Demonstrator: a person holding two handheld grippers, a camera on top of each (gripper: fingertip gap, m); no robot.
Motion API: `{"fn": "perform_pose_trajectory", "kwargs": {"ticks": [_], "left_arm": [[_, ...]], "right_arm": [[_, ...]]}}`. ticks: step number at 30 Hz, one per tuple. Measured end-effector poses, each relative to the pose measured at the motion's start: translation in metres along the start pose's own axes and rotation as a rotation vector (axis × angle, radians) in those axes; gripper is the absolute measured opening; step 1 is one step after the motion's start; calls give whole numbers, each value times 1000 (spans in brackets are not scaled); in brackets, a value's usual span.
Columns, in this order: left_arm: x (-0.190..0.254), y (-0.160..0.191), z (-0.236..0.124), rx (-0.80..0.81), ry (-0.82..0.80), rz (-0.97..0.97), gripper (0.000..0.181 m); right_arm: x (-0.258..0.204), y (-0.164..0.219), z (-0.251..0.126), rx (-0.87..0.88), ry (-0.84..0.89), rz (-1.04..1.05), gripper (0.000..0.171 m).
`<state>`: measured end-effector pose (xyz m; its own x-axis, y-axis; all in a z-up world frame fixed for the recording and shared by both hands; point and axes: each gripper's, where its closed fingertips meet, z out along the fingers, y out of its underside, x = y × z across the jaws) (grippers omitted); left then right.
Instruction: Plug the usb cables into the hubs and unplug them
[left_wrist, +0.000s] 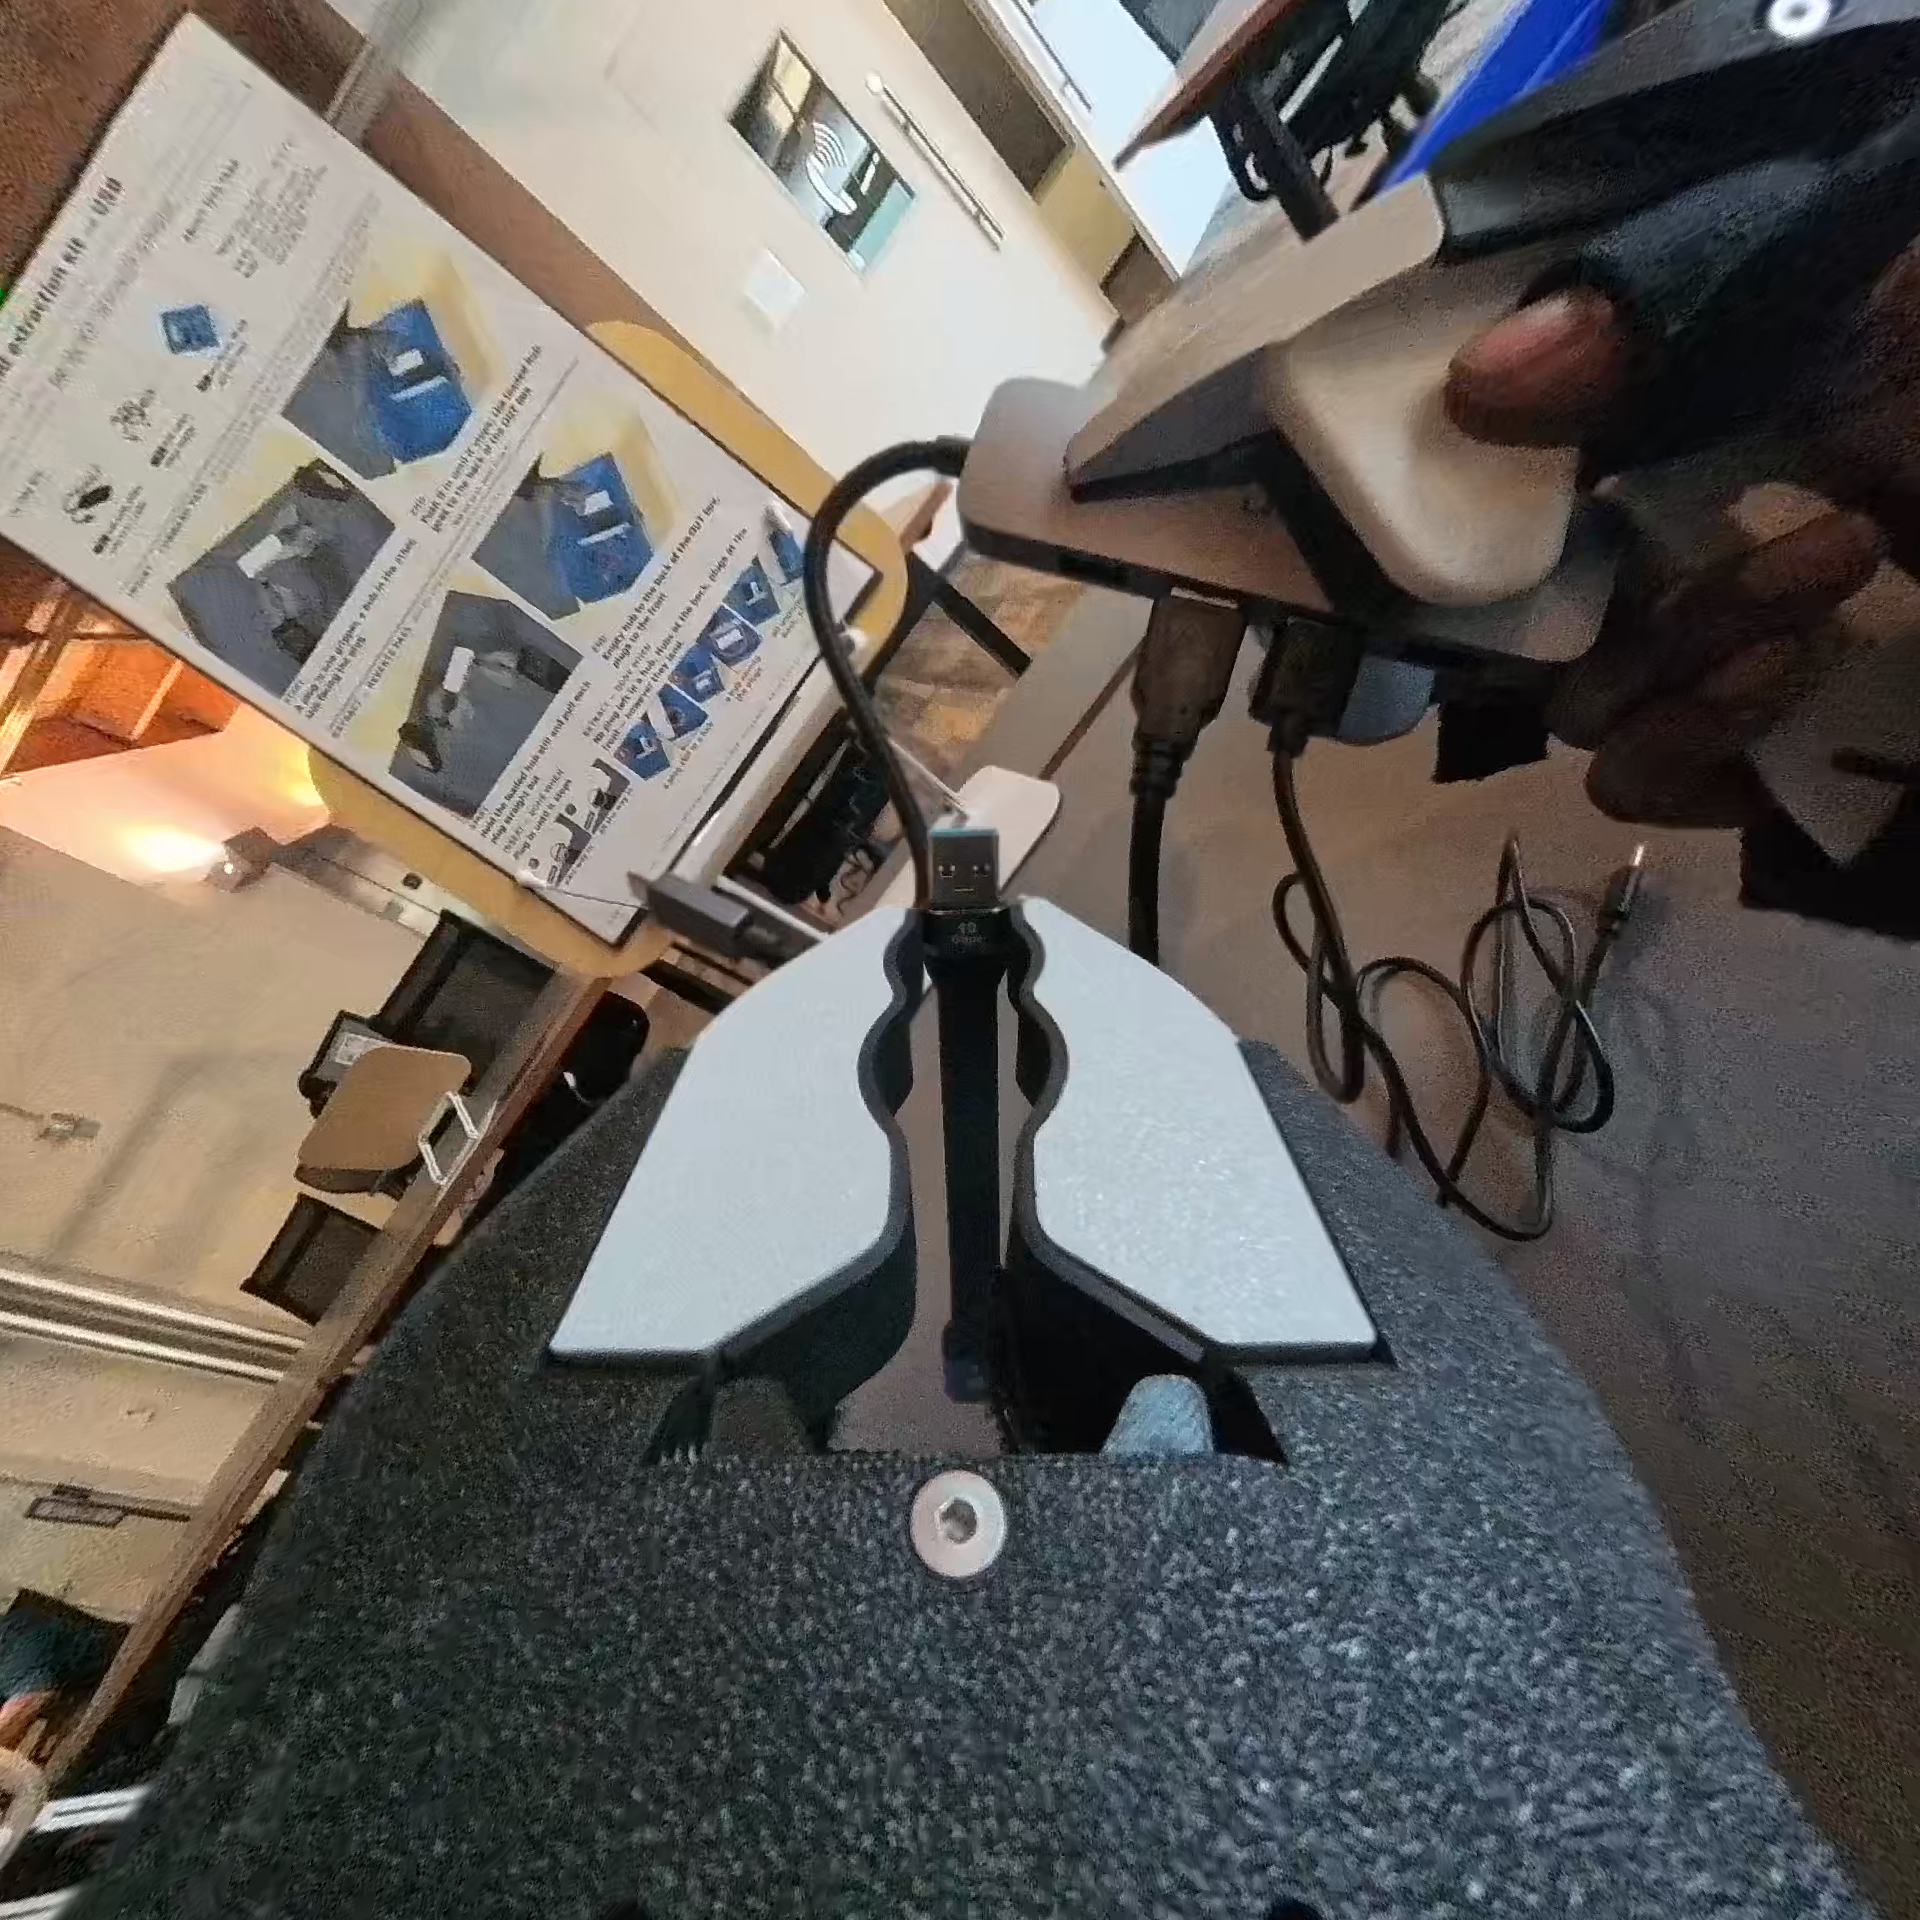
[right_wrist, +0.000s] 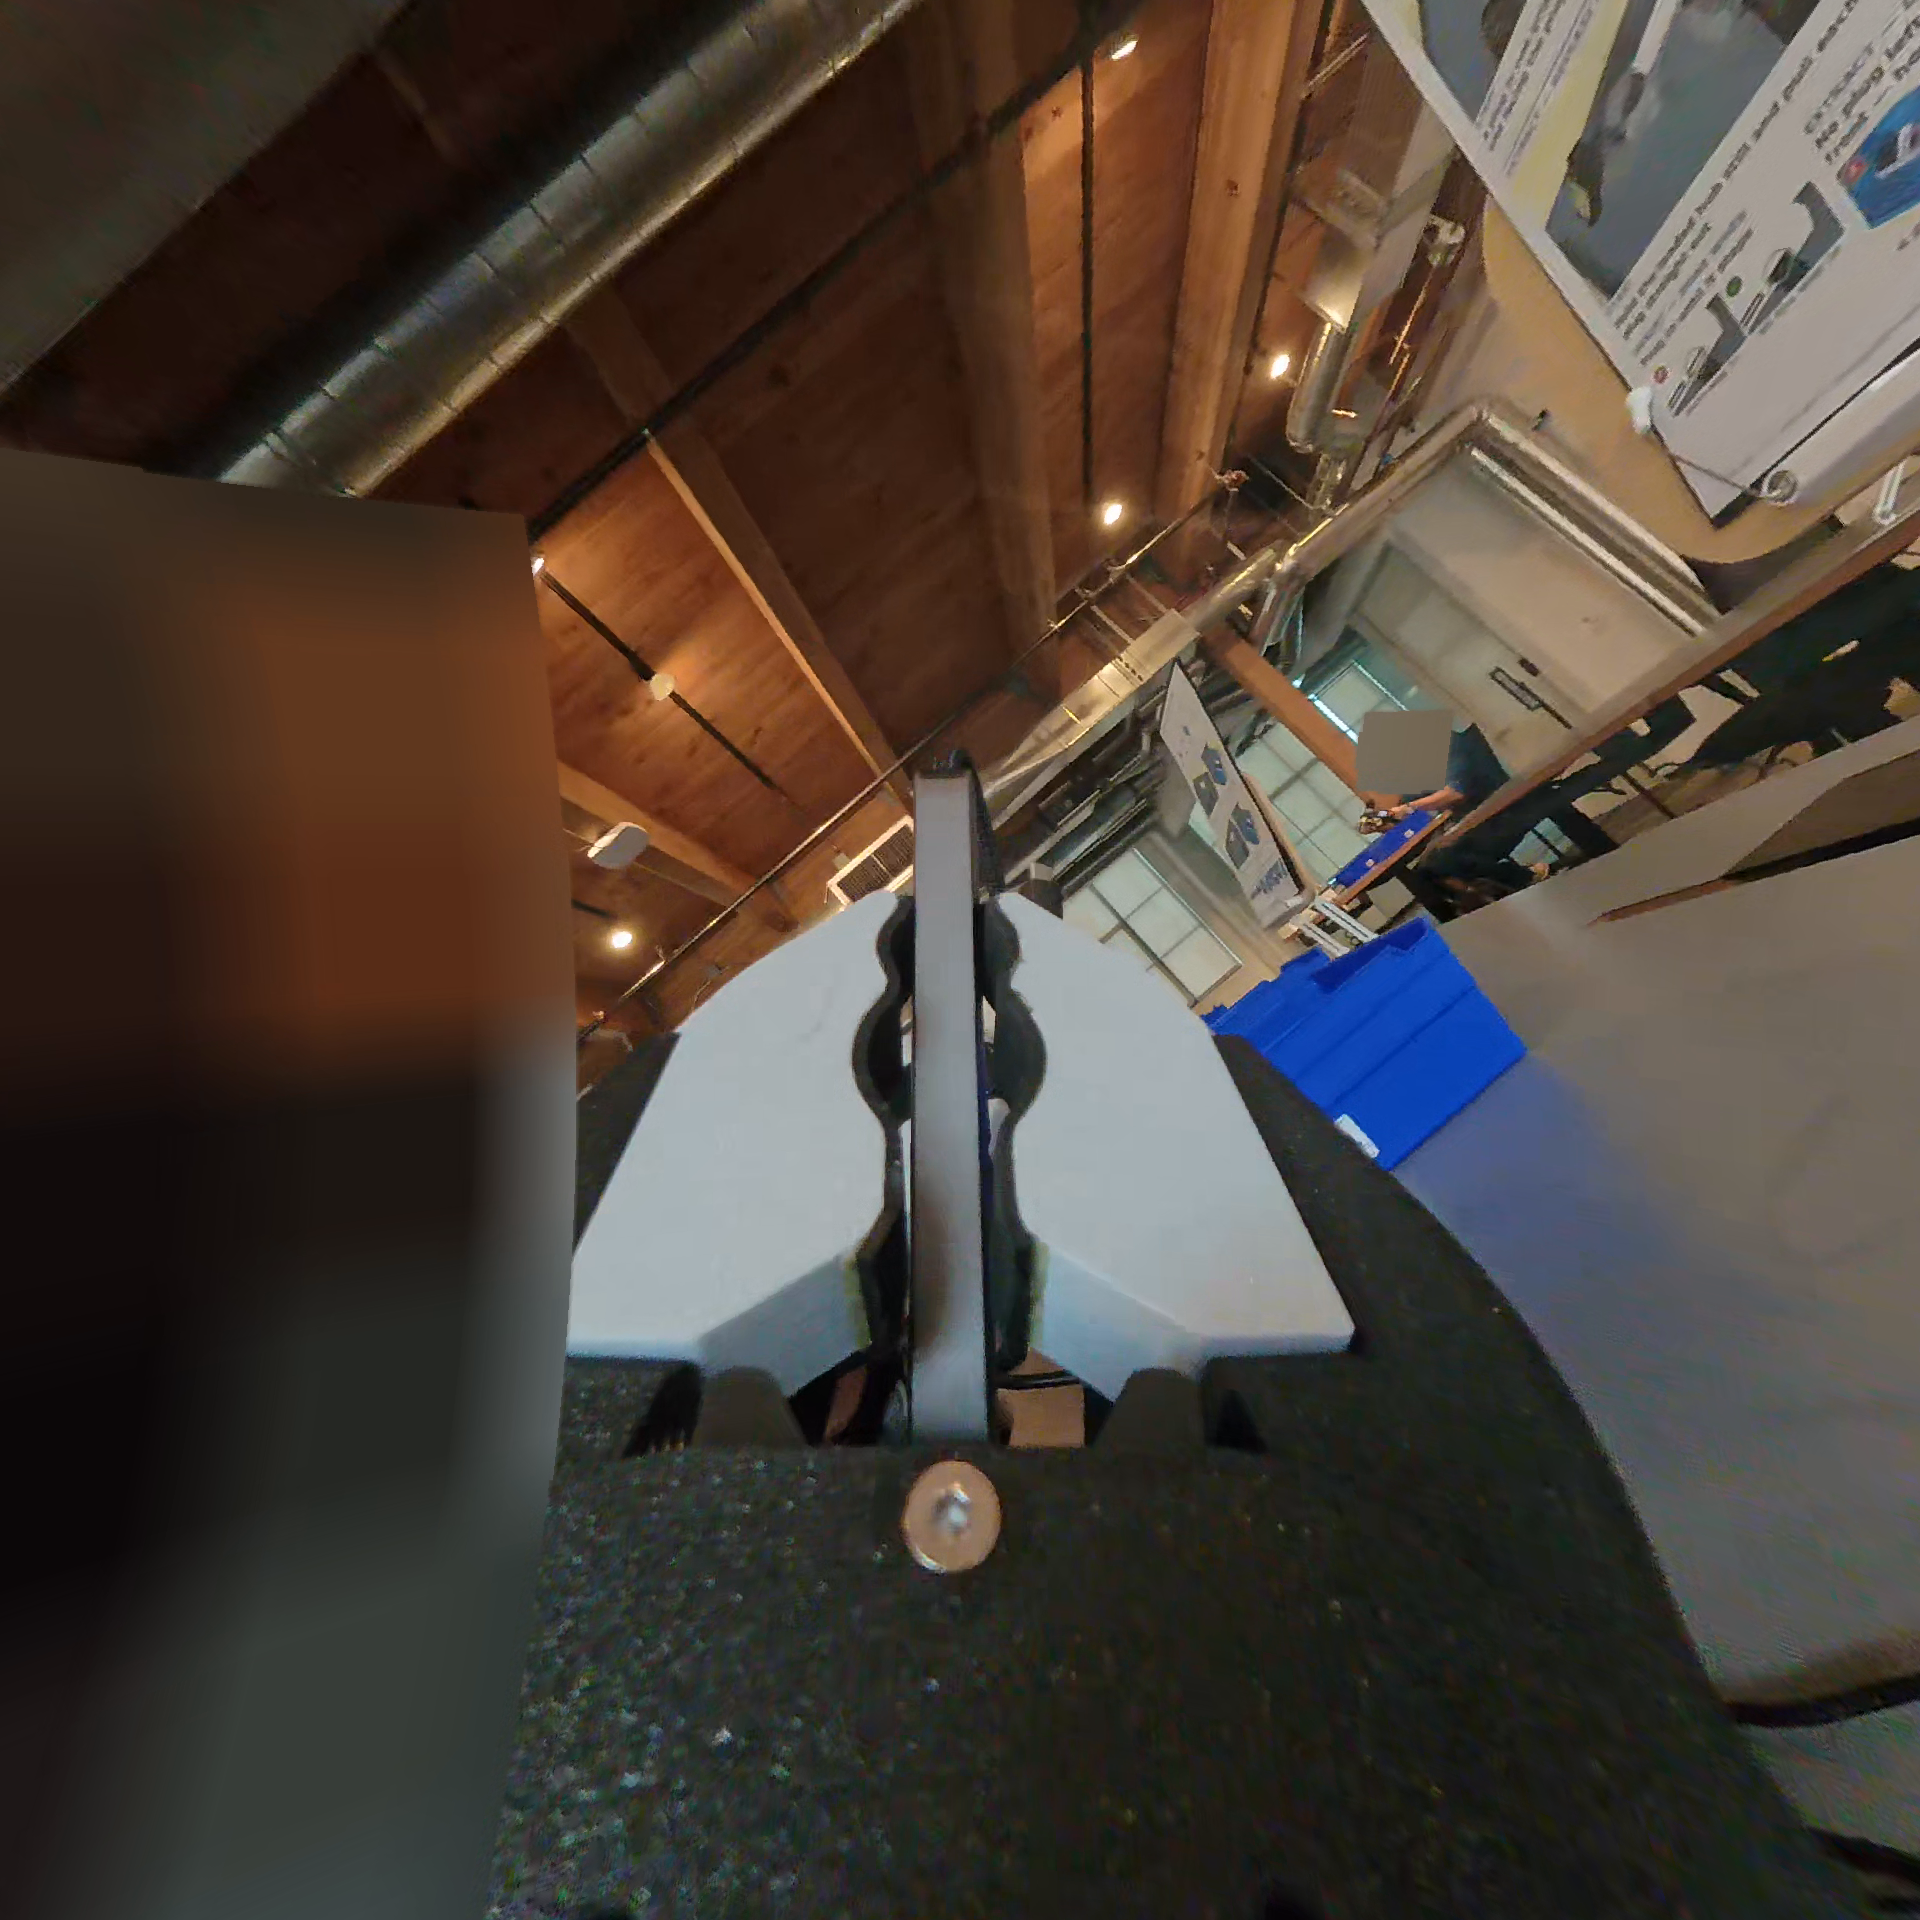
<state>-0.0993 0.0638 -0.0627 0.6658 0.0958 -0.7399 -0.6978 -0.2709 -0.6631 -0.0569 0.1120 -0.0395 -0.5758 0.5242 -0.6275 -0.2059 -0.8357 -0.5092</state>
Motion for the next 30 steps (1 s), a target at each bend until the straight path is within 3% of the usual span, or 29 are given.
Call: {"fn": "perform_pose_trajectory", "kwargs": {"ticks": [16, 26, 30], "left_arm": [[3, -10, 5, -135, -6, 175, 15], [16, 2, 11, -184, 78, 156, 15], [15, 0, 11, -186, 79, 134, 15]], "right_arm": [[-2, 7, 0, 5, -124, 111, 11], [4, 35, 13, -279, 172, -527, 11], [6, 36, 14, -282, 208, -587, 11]]}}
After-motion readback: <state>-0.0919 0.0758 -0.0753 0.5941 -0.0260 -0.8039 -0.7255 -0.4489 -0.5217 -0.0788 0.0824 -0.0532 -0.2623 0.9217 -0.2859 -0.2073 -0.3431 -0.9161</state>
